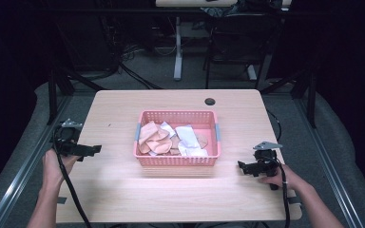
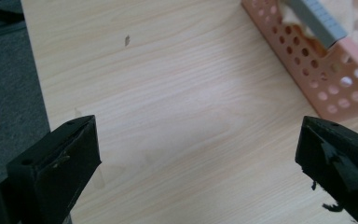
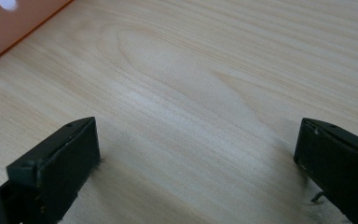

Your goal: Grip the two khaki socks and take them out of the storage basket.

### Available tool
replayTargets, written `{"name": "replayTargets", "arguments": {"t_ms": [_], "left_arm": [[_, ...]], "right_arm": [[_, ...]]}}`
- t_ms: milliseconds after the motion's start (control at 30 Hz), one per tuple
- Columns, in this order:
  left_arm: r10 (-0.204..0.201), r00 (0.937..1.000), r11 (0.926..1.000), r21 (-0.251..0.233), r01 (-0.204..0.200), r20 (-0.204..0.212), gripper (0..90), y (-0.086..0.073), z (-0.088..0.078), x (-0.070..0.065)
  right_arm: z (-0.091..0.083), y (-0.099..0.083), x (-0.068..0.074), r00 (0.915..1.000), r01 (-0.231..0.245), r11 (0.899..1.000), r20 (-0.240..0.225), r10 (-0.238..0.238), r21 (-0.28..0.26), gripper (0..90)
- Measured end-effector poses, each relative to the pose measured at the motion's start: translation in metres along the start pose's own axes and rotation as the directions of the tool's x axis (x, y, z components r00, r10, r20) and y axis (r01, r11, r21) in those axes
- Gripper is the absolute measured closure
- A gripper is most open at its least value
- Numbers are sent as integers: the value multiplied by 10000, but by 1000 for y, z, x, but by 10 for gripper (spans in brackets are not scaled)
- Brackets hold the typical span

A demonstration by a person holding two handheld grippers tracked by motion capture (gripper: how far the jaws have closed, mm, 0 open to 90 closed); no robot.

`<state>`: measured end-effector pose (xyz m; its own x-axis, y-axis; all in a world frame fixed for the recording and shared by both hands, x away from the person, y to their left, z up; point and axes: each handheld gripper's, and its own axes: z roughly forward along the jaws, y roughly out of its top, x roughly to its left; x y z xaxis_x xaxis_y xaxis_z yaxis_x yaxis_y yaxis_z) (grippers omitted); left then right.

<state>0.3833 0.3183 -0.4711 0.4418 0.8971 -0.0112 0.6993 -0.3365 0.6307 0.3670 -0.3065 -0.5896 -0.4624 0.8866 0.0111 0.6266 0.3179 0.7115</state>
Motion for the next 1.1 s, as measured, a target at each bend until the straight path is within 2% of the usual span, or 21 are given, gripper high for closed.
{"name": "replayTargets", "arguments": {"t_ms": [200,500,800,1000,1100], "left_arm": [[539,9985,9980,-346,-535,132,0,25,-7,-14],[1312,9908,9913,-151,-1308,326,0,61,-5,-37],[1942,9798,9808,68,-1947,475,0,92,12,-65],[2408,9683,9686,465,-2441,662,0,110,29,-82],[2528,9648,9644,618,-2573,725,0,114,37,-89]], "right_arm": [[0,0,0,10000,23,10000,38,-22,-34,0],[0,0,0,10000,9,10000,12,-9,-45,0],[0,0,0,10000,28,10000,-8,-28,-21,0],[0,0,0,10000,27,10000,-9,-27,-20,0],[0,0,0,10000,26,10000,-11,-26,-28,0]]}}
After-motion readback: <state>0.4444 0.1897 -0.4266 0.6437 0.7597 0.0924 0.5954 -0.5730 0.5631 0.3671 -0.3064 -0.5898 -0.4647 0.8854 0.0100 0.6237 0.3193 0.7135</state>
